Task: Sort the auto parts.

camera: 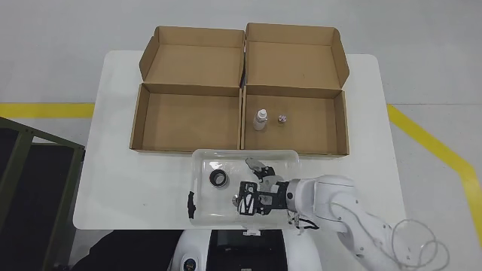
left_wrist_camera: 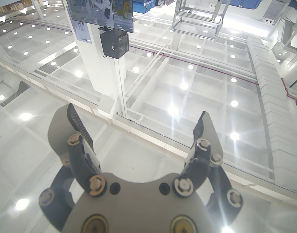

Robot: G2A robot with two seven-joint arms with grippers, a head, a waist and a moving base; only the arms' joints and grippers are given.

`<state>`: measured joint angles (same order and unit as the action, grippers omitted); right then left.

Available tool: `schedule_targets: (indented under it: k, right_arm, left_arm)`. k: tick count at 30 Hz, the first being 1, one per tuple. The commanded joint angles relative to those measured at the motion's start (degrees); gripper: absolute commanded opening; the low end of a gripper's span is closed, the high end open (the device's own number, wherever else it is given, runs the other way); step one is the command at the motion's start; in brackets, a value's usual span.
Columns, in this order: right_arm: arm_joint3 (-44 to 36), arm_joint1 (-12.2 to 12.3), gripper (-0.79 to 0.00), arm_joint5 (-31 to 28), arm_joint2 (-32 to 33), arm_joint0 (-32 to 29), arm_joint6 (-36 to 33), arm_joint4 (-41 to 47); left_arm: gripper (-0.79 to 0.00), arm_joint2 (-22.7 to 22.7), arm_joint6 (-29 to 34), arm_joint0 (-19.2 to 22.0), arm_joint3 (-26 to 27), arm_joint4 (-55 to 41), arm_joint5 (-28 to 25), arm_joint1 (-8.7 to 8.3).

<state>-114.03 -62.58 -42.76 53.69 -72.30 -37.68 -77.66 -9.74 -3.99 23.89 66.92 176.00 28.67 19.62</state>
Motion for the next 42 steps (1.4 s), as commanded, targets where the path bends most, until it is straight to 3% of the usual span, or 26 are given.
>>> schedule_targets:
  k: [1, 20, 35, 37, 42]
  right_arm:
    - [0.49, -0.11, 0.000, -0.09, -0.56, 0.57, -0.60, 0.30]
    - [5.45, -0.88, -0.009, -0.20, -5.36, 3.56, -2.39, -1.13]
    - [8.90, -1.91, -0.259, -0.90, -9.15, 6.42, -1.80, -0.37]
    - [8.84, -1.98, -0.388, -0.96, -9.54, 6.54, -1.86, -0.44]
    - [8.76, -2.05, -0.474, -0.87, -10.00, 6.65, -2.02, -0.72]
  left_arm:
    - [0.000, 0.00, 0.00, 0.00, 0.00, 0.00, 0.00, 0.00]
    - [0.000, 0.00, 0.00, 0.00, 0.00, 0.00, 0.00, 0.00]
    - [0.000, 0.00, 0.00, 0.00, 0.00, 0.00, 0.00, 0.00]
    - [0.000, 0.00, 0.00, 0.00, 0.00, 0.00, 0.00, 0.00]
    - [0.000, 0.00, 0.00, 0.00, 0.00, 0.00, 0.00, 0.00]
